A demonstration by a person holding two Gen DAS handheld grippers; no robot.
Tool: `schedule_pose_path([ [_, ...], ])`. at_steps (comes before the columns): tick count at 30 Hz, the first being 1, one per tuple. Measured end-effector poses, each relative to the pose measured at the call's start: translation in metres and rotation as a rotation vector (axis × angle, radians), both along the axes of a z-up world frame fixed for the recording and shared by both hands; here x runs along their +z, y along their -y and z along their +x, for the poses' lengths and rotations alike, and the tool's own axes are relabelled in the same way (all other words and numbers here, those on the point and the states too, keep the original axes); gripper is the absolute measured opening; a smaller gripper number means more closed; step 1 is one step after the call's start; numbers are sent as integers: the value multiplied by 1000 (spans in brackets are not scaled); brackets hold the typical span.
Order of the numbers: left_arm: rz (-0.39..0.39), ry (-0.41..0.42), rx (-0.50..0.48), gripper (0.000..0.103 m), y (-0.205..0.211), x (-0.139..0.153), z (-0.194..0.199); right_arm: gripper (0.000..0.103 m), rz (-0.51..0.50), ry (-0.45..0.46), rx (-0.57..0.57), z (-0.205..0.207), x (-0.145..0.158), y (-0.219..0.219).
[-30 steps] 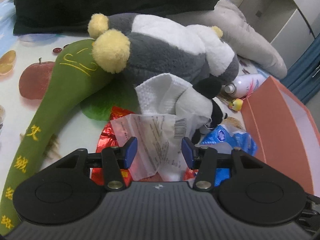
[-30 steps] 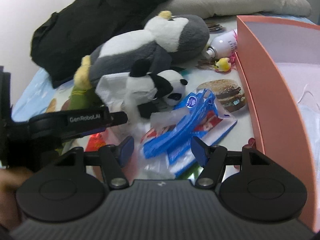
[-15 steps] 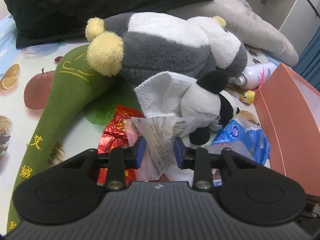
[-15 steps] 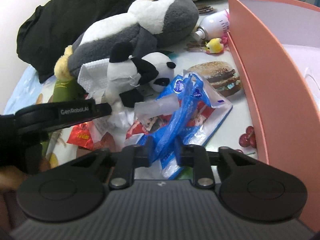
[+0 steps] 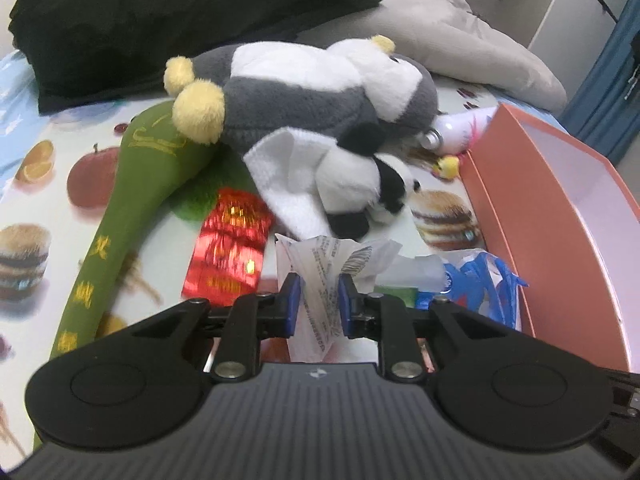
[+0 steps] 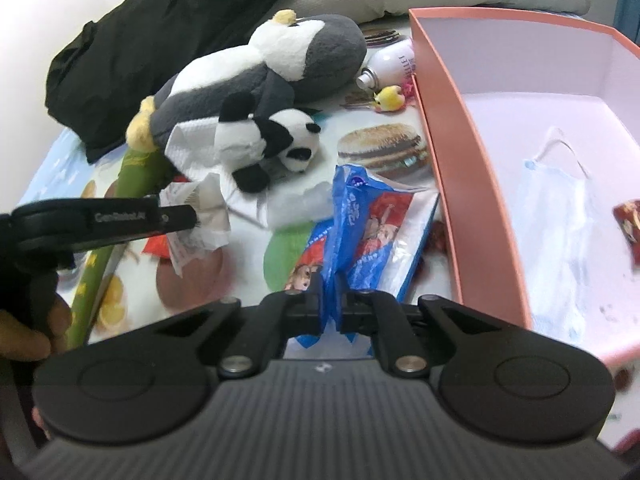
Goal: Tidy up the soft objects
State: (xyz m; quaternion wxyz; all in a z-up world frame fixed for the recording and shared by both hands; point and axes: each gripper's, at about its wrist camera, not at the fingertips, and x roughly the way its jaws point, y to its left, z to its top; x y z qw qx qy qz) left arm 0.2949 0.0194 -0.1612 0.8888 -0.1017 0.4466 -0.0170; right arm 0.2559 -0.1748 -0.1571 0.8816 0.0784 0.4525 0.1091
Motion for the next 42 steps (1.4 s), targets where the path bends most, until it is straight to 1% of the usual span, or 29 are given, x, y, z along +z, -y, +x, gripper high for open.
schedule_pose_path([
  [3,-19,-17,-3,24,0,0,-20,8,-14,13,20,-18,3,1],
  [11,-15,-43,-36,24,5,-1,-71,8,-28,51,65,-56,10,-3],
  [17,-14,-70,-49,24,6,-8,-100,8,-23,48,72,-80,7,0],
  [21,7,-75,-54,24,6,-11,-113,10,-17,41,65,-91,4,5],
  [24,-8,-76,-40,24,3,-13,-119,13,-2,35,50,-94,2,6],
  [25,-10,-74,-35,24,1,-13,-120,17,-6,34,49,-94,2,5],
  [26,-14,-73,-31,24,0,-14,-122,26,-11,37,45,-94,1,4],
  [28,-22,-71,-27,24,-1,-15,-123,40,-8,45,37,-93,1,2],
  [31,-19,-66,-32,24,-1,-17,-125,40,-21,52,24,-91,-1,0],
  [35,-34,-66,-31,24,-3,-20,-125,40,-66,67,-2,-82,-6,-2],
  [42,-40,-72,-38,24,-1,-23,-123,38,-101,58,15,-67,-20,-3],
])
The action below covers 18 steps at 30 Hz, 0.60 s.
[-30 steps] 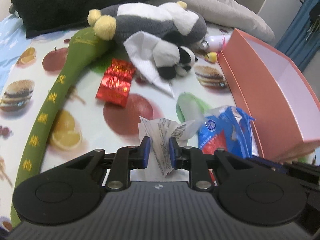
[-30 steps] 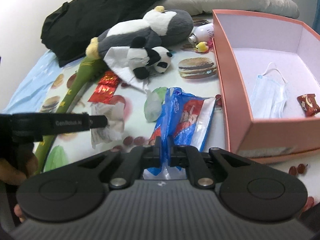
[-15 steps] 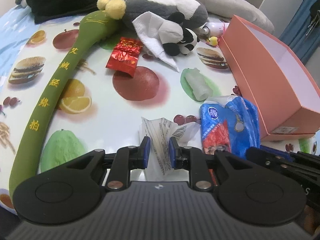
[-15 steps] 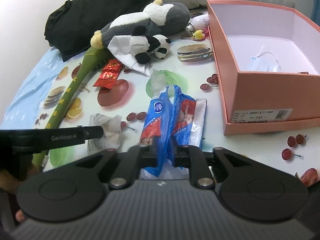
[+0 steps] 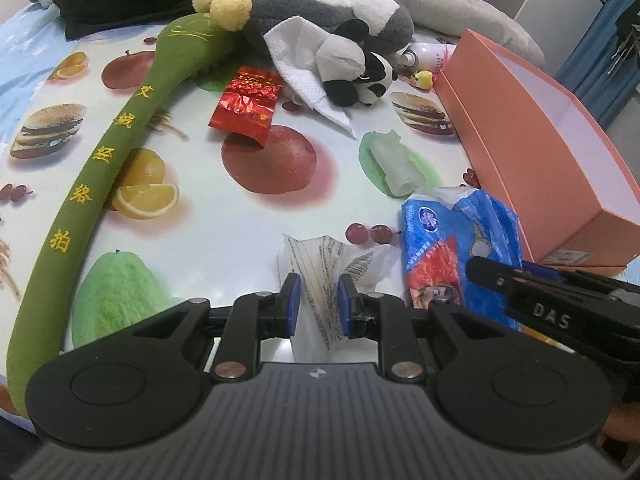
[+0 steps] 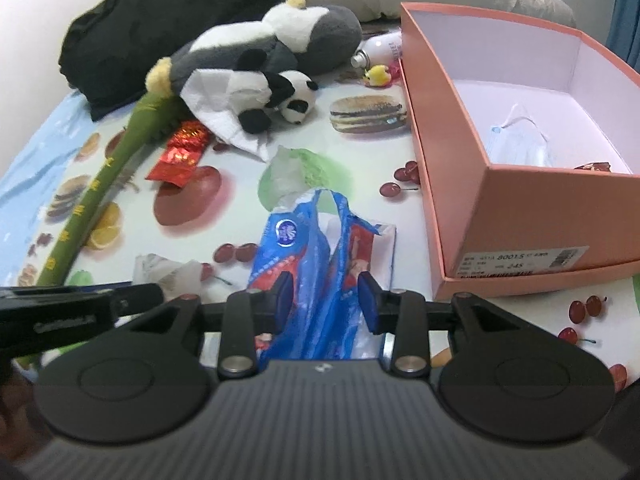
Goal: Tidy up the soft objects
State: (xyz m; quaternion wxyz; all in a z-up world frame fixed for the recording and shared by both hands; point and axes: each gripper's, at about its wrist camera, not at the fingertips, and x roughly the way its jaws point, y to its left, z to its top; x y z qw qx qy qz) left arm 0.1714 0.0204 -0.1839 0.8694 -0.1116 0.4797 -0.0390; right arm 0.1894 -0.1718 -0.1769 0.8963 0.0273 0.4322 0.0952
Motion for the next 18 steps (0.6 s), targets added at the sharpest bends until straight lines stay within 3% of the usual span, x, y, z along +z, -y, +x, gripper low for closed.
schedule_pose_path([
  [2,-1,-2,-1,24,1,-1,1,22,12,-13,18,2,-3,0],
  [5,0,2,3,24,3,2,1,12,0,-25,30,1,-2,-3],
  [18,-28,84,26,24,2,45,-16,7,36,54,56,-18,38,7],
])
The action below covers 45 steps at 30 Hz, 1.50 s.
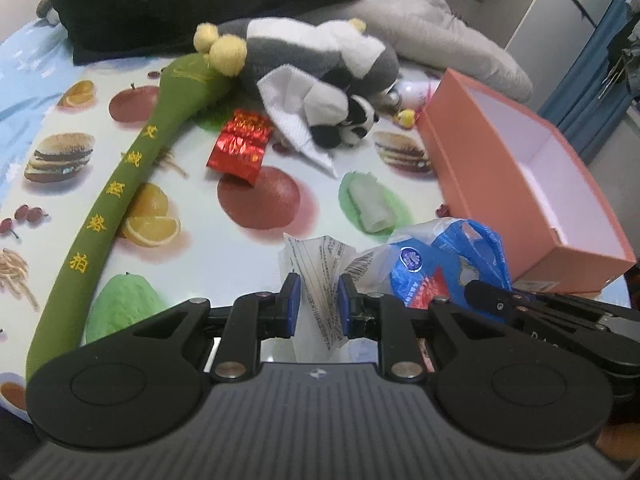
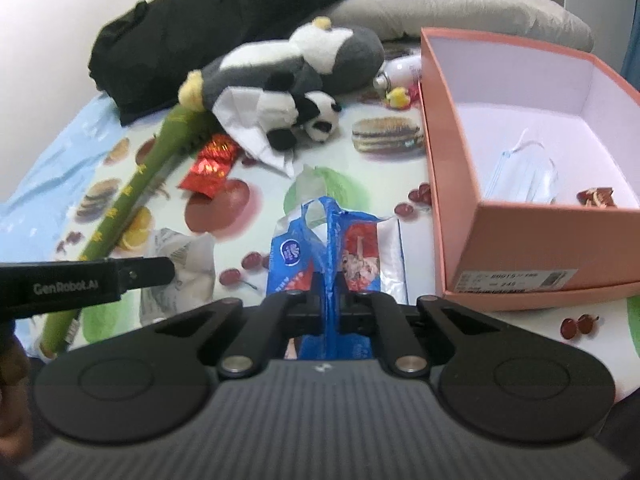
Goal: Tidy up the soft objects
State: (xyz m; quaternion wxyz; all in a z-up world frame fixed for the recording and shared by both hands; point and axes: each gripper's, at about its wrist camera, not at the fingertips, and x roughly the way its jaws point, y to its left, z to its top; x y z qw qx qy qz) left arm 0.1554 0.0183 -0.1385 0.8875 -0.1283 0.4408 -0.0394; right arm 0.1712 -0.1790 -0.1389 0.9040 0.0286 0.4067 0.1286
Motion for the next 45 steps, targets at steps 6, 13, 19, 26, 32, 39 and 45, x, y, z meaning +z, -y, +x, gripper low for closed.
schedule_pose_path([
  [6,5,59,-26,24,7,34,-14,7,31,64,9,-14,36,9],
  [13,-1,120,-55,24,20,74,-23,7,64,142,9,-29,81,21],
  [19,-11,183,-96,24,36,105,-21,7,75,214,-16,-37,112,36],
  [26,-36,238,-143,24,63,132,-12,7,76,270,-61,-43,136,62],
  [32,-64,258,-204,24,95,143,3,7,65,282,-119,-41,145,94],
  [39,-60,209,-279,24,141,130,48,7,54,225,-210,-16,131,136],
  [45,13,172,-319,24,183,115,91,7,55,152,-258,24,111,168],
])
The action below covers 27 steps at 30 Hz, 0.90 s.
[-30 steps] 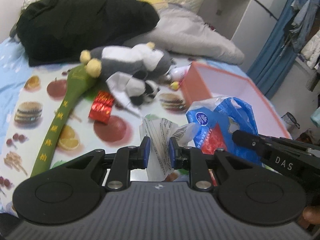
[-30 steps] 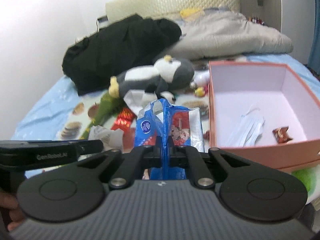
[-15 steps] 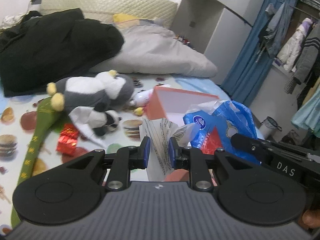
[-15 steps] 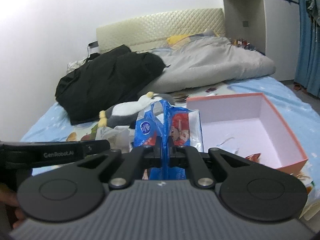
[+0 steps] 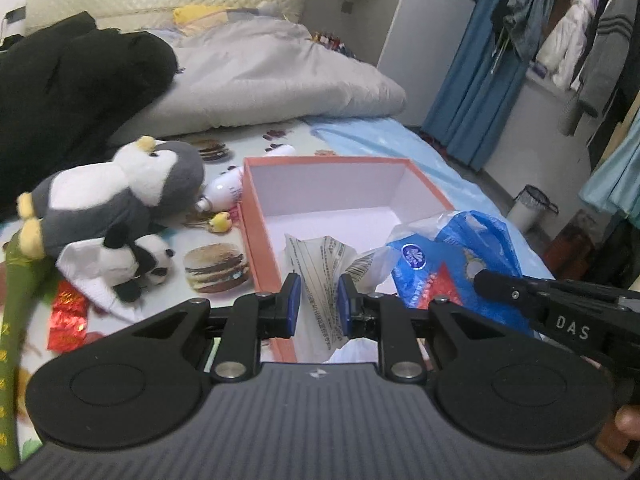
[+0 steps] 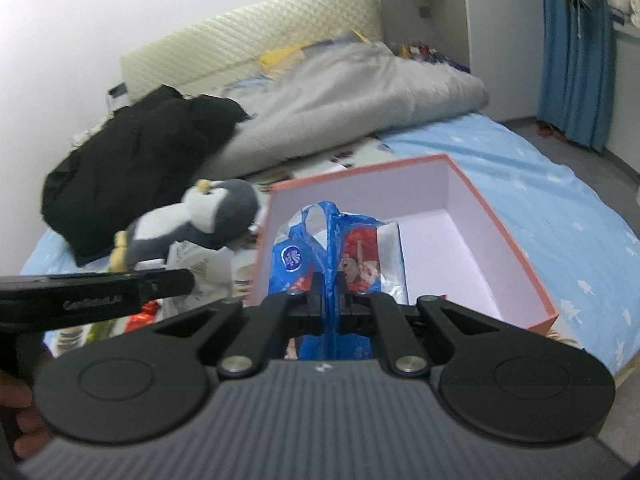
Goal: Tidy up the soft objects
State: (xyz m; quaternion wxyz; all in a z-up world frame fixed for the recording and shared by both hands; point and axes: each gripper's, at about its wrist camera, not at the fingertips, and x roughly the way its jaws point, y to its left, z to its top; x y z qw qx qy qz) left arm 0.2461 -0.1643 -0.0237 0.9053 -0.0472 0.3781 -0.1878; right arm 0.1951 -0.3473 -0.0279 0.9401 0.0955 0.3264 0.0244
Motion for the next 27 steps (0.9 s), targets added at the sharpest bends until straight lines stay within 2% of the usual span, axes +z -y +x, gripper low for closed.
schedule_pose_path([
  [14,34,-163,-34,24,64,-63,106,7,47,-168,-17,87,-61,47],
  [23,65,-226,-30,24,73,-98,133,9,60,-248,-18,109,-94,56],
  [25,74,-239,-15,31,71,-100,136,11,57,-257,-31,111,-96,56],
  [27,82,-240,-16,31,70,-100,136,14,66,-266,-40,113,-97,58],
])
